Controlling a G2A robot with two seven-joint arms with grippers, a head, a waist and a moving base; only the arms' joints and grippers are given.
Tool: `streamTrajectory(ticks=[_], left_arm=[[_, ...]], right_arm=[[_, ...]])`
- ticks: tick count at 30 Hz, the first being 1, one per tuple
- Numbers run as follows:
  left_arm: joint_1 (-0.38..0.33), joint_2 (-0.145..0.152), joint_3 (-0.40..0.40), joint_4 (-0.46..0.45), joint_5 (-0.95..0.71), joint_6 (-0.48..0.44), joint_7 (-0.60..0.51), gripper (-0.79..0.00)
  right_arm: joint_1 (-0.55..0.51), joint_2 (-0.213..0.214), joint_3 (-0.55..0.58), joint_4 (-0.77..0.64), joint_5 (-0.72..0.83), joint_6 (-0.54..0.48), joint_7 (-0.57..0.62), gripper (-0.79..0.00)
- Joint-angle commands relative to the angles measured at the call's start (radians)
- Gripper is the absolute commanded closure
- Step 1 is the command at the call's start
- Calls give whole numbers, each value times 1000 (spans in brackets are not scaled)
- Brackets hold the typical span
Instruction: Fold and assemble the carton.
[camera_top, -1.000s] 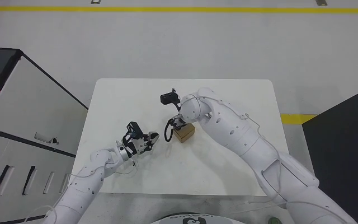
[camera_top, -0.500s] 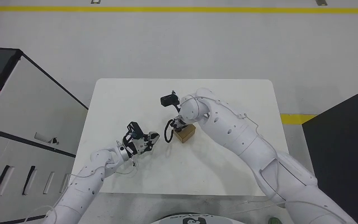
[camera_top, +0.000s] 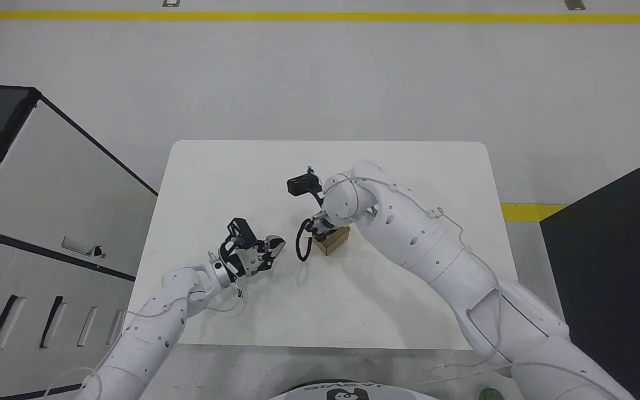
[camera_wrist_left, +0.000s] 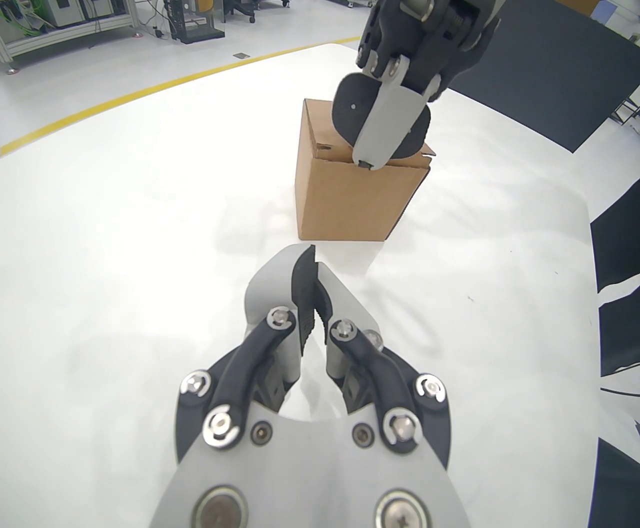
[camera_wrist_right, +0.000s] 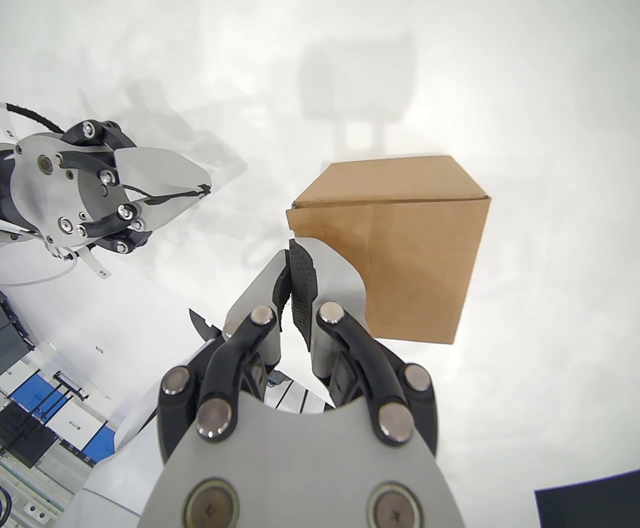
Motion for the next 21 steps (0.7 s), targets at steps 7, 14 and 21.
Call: streamTrajectory(ticks=[7,14,21], left_arm=[[-1,0,-2,2,-2,-2,3,0],[-2,1,-2,1,0,-2,1,0],[-11,-1,6,-1,0,-5,-4,0]], right_arm=[[-3,-1,4,15,1,-1,-6,0],[-6,-2,23,18,28,-5,-19,0],[-16,14,91,-22,73,0,-14,0]])
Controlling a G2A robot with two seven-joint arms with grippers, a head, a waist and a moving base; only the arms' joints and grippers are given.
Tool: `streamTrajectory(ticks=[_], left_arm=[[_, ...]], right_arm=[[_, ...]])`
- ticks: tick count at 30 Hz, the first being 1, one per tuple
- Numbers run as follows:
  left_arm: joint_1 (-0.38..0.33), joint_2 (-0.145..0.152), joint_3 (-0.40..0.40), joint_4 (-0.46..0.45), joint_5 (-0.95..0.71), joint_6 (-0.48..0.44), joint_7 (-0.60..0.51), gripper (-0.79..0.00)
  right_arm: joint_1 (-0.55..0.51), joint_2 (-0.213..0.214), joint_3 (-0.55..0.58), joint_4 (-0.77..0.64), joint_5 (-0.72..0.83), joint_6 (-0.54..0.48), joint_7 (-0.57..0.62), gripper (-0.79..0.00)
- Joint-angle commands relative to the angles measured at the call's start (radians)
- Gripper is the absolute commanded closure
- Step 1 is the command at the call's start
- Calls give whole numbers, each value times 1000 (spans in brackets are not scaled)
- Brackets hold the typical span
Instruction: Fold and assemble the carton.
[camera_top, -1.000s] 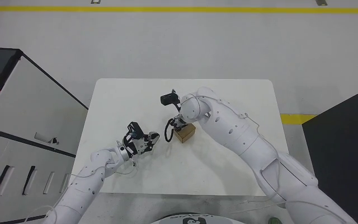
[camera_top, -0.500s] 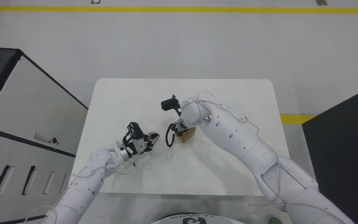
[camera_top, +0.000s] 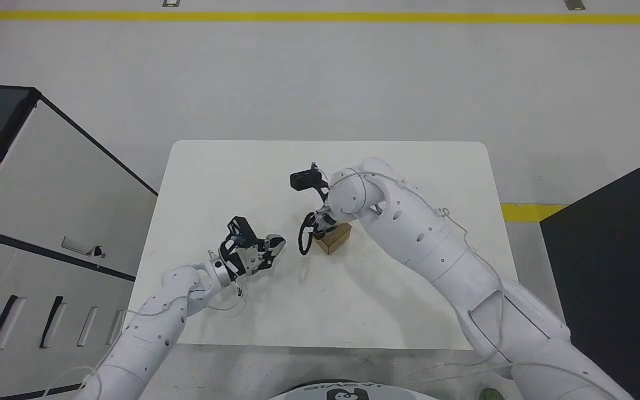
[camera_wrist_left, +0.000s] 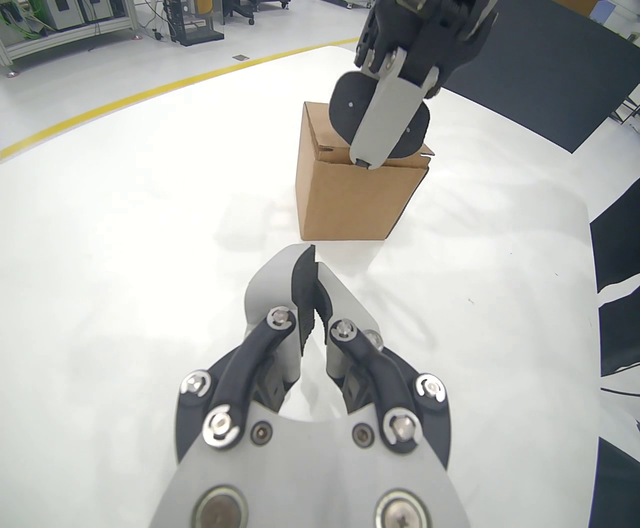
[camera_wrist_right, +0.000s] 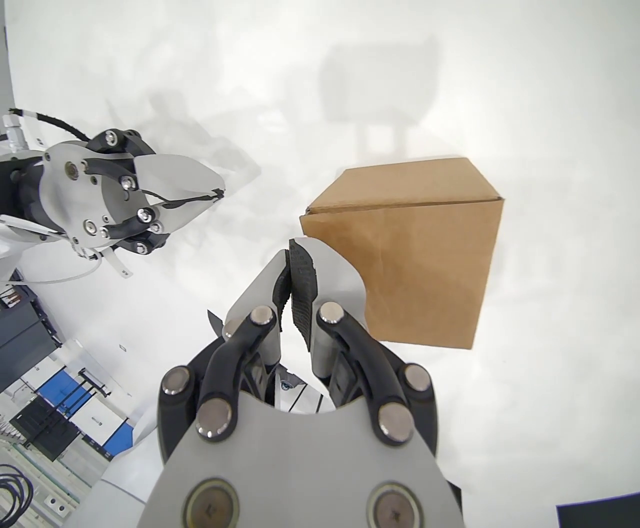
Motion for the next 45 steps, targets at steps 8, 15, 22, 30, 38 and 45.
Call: streamTrajectory(ticks=[8,15,22,30,38,45], left_arm=[[-23,-7,26,-10,0,-7,-17,-379],[-31,-10,35,-26,7,7,-28,-785],[-33,-11,39,-44,30,30,-55,-785],[-17,-17,53,-77,9,74,-58,-785],[-30,-43,126,-99,17,167,-54,-785],[-33,-43,123,-99,33,194,-57,-785]], right_arm=[[-98,72,294,-157,179,-26,54,-785],[-203,117,493,-286,302,-49,108,-785],[-203,117,493,-286,302,-49,108,-785],[-306,151,698,-299,530,-178,136,-785],[-438,196,979,-279,770,-219,124,-785],[-443,198,990,-273,773,-214,116,-785]])
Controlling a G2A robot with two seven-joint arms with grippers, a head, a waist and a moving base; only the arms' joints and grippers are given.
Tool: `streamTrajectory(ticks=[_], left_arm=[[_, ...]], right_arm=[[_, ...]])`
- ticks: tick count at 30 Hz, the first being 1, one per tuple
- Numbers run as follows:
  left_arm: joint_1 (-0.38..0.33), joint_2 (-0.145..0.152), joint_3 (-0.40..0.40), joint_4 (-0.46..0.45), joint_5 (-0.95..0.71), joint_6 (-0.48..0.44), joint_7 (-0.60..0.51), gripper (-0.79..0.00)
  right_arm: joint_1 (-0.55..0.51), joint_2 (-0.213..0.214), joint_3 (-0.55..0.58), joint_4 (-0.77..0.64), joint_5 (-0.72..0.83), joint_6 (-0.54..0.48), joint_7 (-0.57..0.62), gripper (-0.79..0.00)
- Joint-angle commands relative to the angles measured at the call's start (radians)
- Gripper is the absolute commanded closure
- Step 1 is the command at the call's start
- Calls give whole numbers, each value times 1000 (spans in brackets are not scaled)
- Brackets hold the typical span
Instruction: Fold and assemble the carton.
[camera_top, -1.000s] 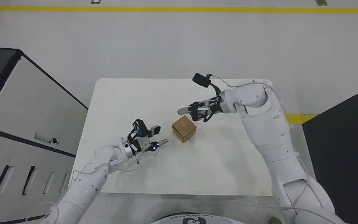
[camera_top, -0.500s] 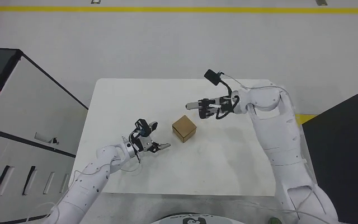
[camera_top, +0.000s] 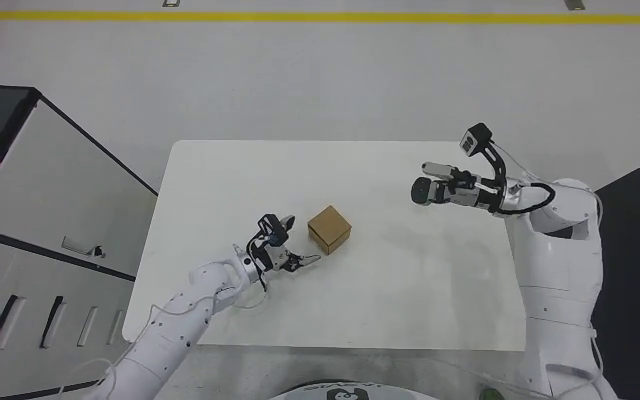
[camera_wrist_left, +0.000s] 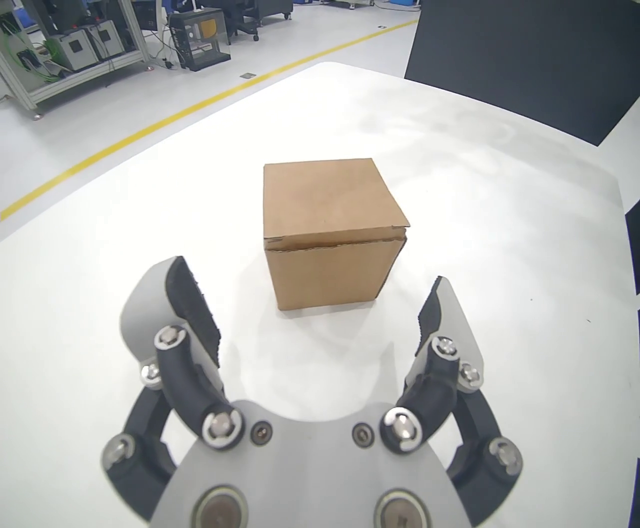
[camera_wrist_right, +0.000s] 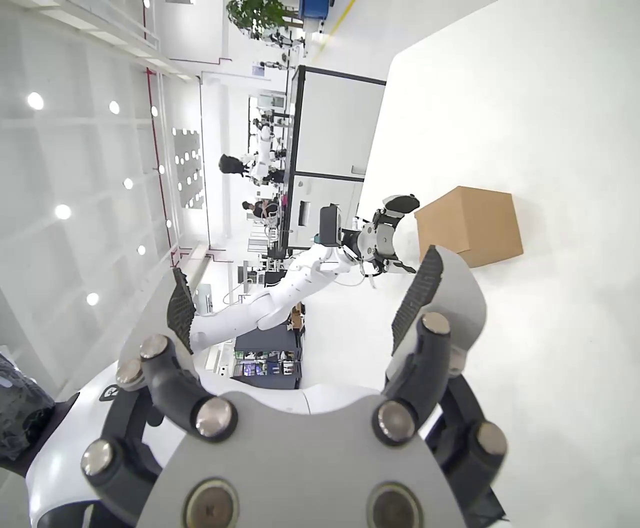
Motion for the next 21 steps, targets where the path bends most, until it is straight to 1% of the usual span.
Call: streamTrajectory(ticks=[1,3,6,11,18,21], left_arm=[[2,0,0,0,-2,5,-1,-785],[15,-4,9,-4,-13,29,-7,-785],[27,-19,31,6,-69,92,6,-785],[2,-48,90,40,-88,178,3,-785],[4,-49,90,40,-91,180,-2,-785],[-4,-55,97,36,-94,194,-15,-785]], right_arm=[[0,0,0,0,0,0,0,-785],[0,0,0,0,0,0,0,-785],[0,0,0,0,0,0,0,-785],[0,0,0,0,0,0,0,-785],[0,0,0,0,0,0,0,-785],[0,0,0,0,0,0,0,-785]])
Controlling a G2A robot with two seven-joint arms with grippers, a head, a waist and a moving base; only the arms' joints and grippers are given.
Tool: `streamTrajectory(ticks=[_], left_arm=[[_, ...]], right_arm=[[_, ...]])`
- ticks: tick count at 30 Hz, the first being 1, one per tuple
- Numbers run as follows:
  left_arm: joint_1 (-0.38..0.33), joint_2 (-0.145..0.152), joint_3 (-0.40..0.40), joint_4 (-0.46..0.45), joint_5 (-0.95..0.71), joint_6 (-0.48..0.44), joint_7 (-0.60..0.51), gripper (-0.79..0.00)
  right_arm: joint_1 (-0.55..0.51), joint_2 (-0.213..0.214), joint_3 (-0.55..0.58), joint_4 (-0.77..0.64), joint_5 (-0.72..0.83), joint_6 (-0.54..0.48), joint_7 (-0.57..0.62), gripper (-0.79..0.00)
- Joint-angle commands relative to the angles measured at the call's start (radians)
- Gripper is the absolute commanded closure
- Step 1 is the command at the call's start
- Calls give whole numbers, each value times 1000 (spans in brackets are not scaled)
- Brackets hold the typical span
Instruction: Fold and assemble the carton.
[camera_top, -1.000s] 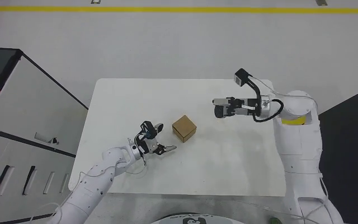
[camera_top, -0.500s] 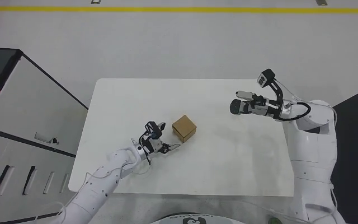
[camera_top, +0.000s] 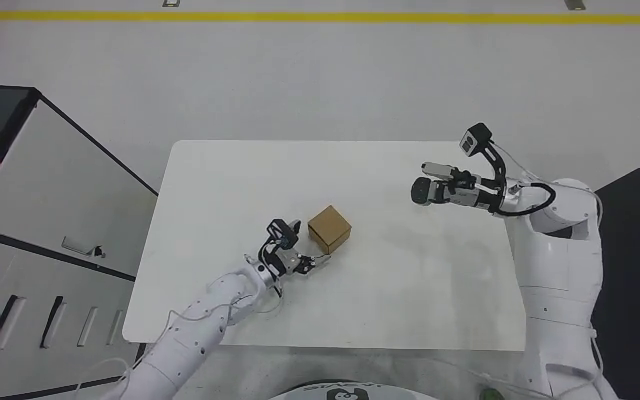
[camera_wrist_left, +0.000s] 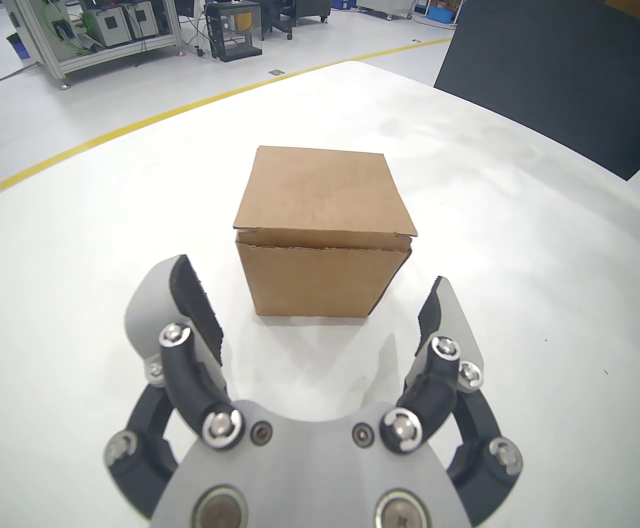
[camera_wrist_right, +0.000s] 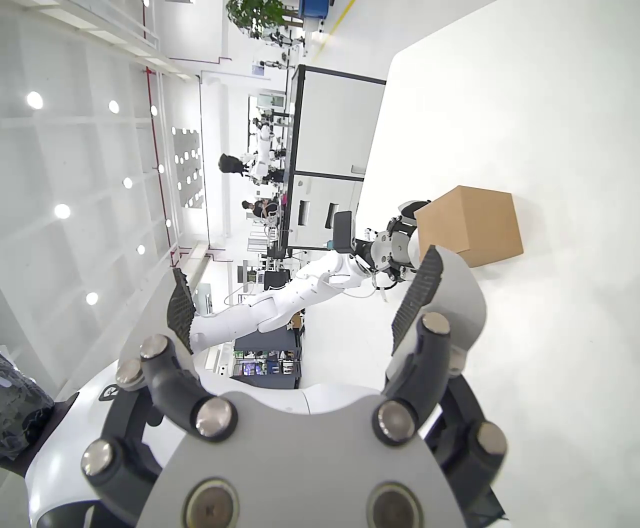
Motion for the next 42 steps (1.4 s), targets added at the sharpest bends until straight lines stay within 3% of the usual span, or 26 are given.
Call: streamTrajectory(ticks=[1,25,26,27,28,30,37,42], left_arm=[[-7,-5,7,-2,-4,9,-2,-785],[-98,-57,66,149,-25,-21,59,-785],[-100,-58,68,153,-27,-23,63,-708],[-103,-60,69,158,-26,-24,65,-517],[-104,-61,70,162,-27,-26,68,-382],[-106,-63,71,166,-25,-28,72,0],[-89,-52,30,120,-34,-69,62,0],[-26,-19,-51,-30,-55,-141,-21,0]], right_arm=[[0,0,0,0,0,0,0,-785],[0,0,0,0,0,0,0,-785],[0,0,0,0,0,0,0,-785],[0,0,0,0,0,0,0,-785],[0,0,0,0,0,0,0,-785],[0,0,0,0,0,0,0,-785],[0,0,0,0,0,0,0,-785],[0,0,0,0,0,0,0,-785]])
